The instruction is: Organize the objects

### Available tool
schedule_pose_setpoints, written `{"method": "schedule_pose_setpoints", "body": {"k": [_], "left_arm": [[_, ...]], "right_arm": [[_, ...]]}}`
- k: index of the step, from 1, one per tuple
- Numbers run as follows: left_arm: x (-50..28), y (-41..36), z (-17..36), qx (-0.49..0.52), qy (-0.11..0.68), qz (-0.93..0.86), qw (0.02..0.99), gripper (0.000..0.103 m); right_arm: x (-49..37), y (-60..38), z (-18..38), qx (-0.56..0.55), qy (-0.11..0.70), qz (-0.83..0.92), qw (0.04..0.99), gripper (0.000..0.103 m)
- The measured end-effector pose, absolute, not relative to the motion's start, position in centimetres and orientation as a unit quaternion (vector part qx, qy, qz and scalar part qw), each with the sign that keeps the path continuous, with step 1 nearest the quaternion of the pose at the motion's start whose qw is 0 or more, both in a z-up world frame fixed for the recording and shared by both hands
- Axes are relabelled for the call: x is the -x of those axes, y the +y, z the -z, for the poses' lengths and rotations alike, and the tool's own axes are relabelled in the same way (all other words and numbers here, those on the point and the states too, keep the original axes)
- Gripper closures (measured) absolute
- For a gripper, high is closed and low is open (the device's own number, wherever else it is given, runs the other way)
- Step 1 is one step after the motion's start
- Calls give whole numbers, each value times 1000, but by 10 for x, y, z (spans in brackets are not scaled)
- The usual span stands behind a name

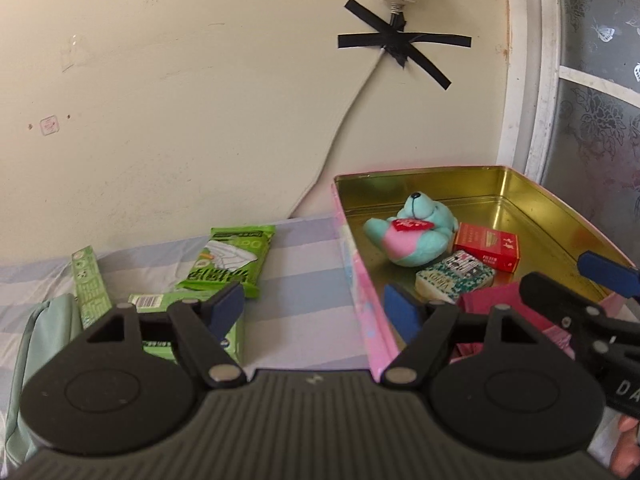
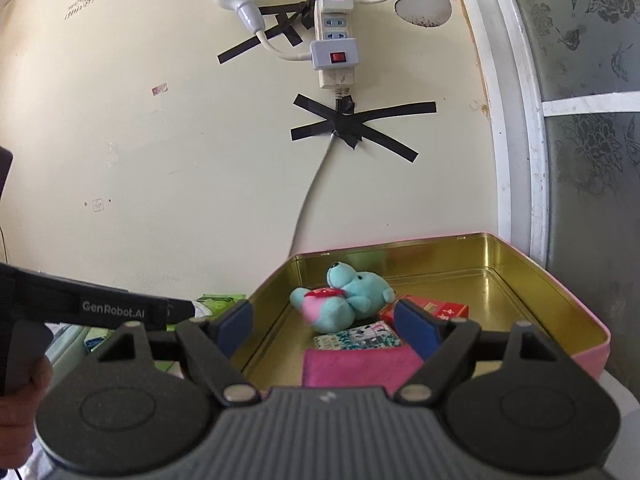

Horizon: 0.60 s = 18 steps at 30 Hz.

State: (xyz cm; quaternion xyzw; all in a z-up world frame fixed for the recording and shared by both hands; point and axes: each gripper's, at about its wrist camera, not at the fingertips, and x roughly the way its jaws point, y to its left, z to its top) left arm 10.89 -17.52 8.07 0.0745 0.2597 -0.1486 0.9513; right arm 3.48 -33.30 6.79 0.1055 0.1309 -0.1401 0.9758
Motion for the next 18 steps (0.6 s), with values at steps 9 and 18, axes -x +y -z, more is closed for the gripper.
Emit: {"method": "schedule_pose_setpoints", "body": {"k": [9,18], "left_arm": [[-96,-127,-67,-52,276,115,953,23],[-81,-102,-62,-31,283,124,950,23]], "right_arm": [[-30,-287,-80,-91,128,106,982,22],[-24,-259,-74,-101,128,104,981,22]]}}
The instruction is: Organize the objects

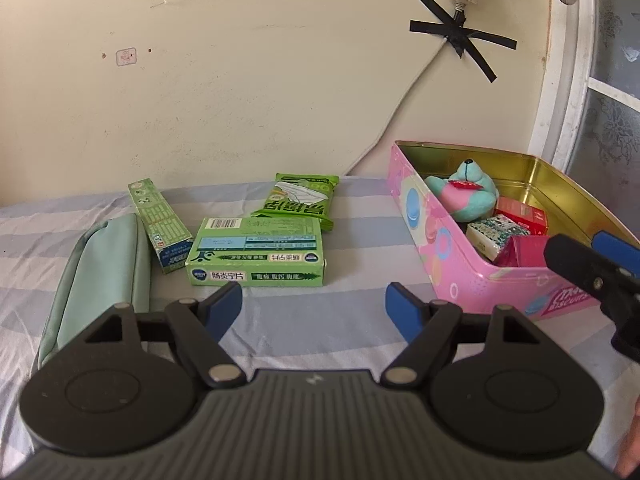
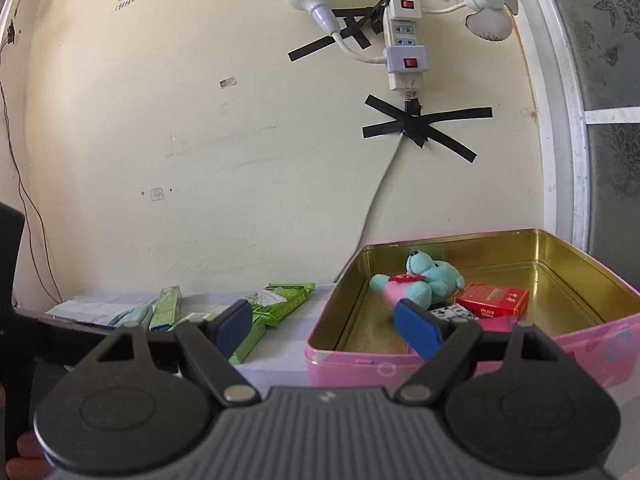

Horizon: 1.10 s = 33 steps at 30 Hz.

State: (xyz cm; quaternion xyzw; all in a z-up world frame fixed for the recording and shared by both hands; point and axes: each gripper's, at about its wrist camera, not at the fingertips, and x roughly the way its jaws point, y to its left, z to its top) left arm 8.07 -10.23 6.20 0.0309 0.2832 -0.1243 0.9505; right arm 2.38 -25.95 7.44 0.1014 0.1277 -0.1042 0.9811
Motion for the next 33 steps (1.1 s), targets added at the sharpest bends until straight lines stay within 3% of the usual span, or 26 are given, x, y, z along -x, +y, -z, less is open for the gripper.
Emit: {"method": "schedule_pose_setpoints", "body": {"k": [13,33], "left_arm": [[-36,-140,-66,-77,250,248,933,19],[-33,-134,-67,-72,249,261,930,19]], "right_arm": [[25,-286,-72,-156,105,198,962,19],[20,-282,-72,-163,111,195,961,18]]}}
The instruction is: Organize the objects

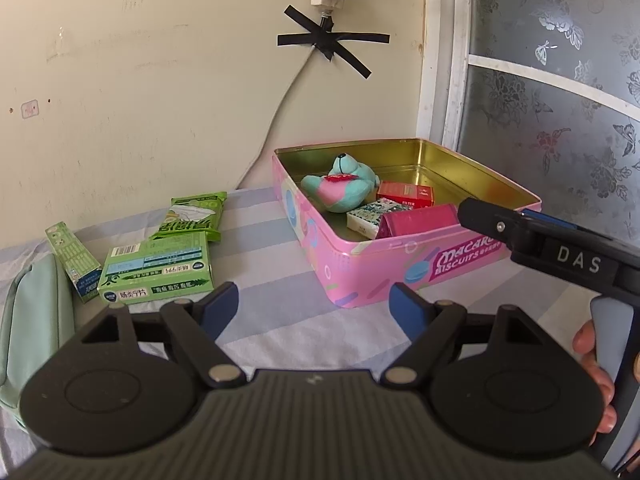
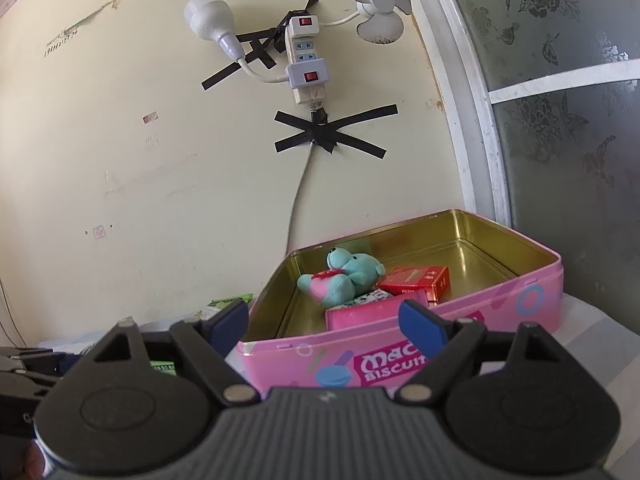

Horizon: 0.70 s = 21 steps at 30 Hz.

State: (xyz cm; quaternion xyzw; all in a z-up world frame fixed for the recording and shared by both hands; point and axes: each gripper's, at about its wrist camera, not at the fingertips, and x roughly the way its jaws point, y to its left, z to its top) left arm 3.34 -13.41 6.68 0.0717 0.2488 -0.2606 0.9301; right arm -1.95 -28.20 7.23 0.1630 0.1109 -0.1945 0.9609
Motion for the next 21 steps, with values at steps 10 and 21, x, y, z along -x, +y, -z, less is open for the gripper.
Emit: {"method": "schedule_pose_setpoints", "body": {"k": [10,21], "left_arm": [[-36,-118,-67,-54,254,263,929,19],[-39,-40,-77,-12,245,223,944,19]], "right_arm": [[14,-273,-73,-154,120,184,963,17],[-18,-225,-78,-115,149,104,977,17]]}}
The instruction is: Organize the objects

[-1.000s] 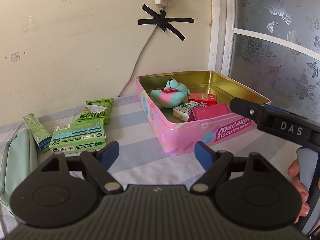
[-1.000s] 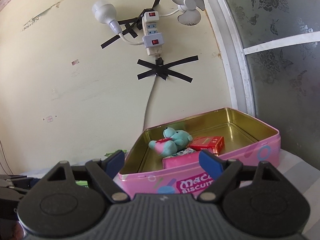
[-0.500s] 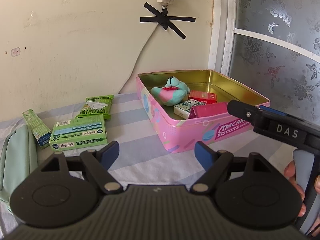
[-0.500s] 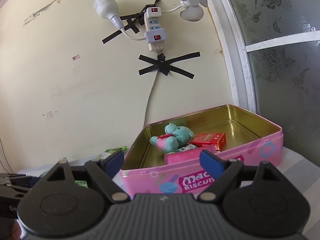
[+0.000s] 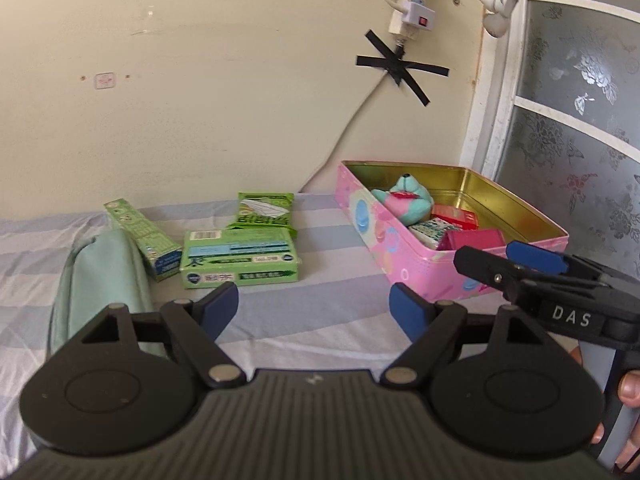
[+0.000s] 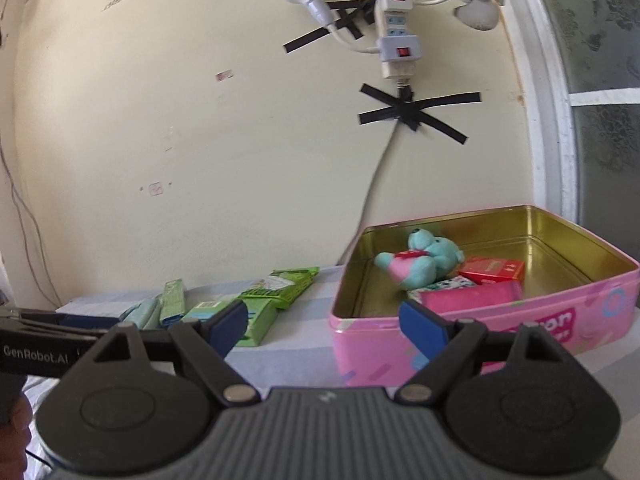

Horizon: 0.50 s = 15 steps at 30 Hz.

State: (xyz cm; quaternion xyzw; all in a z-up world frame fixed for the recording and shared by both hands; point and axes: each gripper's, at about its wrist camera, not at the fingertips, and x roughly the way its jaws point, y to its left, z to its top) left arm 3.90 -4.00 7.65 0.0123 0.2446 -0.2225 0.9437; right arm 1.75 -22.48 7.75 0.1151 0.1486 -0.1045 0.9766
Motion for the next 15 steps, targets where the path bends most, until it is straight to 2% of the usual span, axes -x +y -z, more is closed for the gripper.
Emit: {"method": "schedule_pose_setpoints", "body": {"k": [10,15], "left_arm": [[-39,104,-66,87,253,75,960,19],[-55,138,-51,140,282,47,948,21]], "right_arm": [[-93,-143,-62,-103,254,-98,957,19],[-136,-111,-53,-105,295,-149,938,24]]}}
